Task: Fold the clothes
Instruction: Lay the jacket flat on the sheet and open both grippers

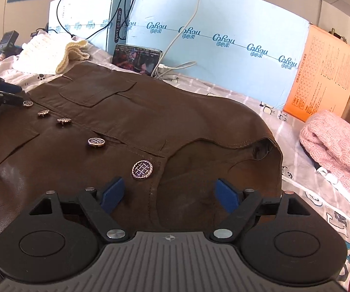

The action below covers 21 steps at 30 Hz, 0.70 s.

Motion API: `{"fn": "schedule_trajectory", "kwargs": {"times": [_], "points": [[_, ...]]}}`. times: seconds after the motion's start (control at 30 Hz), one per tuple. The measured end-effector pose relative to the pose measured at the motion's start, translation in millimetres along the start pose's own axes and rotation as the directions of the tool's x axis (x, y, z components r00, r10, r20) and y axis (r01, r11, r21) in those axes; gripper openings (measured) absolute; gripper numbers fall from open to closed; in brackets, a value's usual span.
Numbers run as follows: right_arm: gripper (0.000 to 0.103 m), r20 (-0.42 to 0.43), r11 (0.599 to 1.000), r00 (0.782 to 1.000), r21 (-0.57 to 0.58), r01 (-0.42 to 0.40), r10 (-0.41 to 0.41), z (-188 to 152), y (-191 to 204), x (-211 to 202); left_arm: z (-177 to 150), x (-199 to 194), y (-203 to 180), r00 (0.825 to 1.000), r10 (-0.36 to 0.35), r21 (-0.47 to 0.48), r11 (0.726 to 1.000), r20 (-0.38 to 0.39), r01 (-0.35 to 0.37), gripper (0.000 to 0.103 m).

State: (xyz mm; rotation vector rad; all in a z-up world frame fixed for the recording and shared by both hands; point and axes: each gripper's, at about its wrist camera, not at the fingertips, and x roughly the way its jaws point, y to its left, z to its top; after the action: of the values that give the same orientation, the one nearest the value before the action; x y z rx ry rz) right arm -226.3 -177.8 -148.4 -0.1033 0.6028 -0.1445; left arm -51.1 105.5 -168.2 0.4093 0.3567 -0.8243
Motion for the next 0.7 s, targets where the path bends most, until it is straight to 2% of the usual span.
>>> {"fn": "schedule_trajectory", "kwargs": {"times": [0.03,0.1,0.13,0.23,0.3,0.4,0.5,0.53,0.63,0.7], "points": [[0.082,0.013,1.0,1.0,0.012,0.0,-0.001,1,-2,-2,0,-11,-2,1.0,-0.008,0.008,1.0,0.027,0.008,0.078],[0.082,0.076,0.999,0.997,0.05,-0.016,0.012,1,-6,-13,1,-32,-6,0.997,-0.025,0.025,0.999,0.08,0.023,0.095],[0.083,0.112,0.997,0.994,0.067,-0.029,0.021,1,-9,-20,1,-42,-8,0.994,-0.033,0.034,0.999,0.106,0.03,0.099],[0.087,0.197,0.997,0.979,0.06,-0.055,0.042,2,-9,-38,0,-73,-16,0.982,-0.074,0.071,0.995,0.174,0.062,0.102],[0.09,0.227,0.996,0.971,0.032,-0.084,0.075,0,-6,-47,-5,-87,-31,0.972,-0.17,0.15,0.978,0.161,0.146,0.103],[0.094,0.244,0.987,0.957,-0.005,-0.162,0.158,-4,0,-57,-14,-103,-52,0.947,-0.301,0.249,0.931,0.115,0.266,0.103],[0.094,0.235,0.979,0.951,-0.02,-0.203,0.202,-8,6,-62,-25,-111,-66,0.93,-0.363,0.306,0.893,0.054,0.331,0.103],[0.094,0.234,0.977,0.948,-0.025,-0.214,0.214,-10,8,-64,-29,-112,-71,0.929,-0.368,0.321,0.885,0.035,0.338,0.103],[0.094,0.237,0.966,0.937,-0.033,-0.256,0.256,-14,12,-71,-35,-107,-85,0.958,-0.286,0.373,0.887,-0.016,0.271,0.103],[0.094,0.235,0.958,0.929,-0.036,-0.284,0.284,-17,15,-74,-41,-100,-94,0.971,-0.232,0.423,0.876,-0.053,0.233,0.103]]}}
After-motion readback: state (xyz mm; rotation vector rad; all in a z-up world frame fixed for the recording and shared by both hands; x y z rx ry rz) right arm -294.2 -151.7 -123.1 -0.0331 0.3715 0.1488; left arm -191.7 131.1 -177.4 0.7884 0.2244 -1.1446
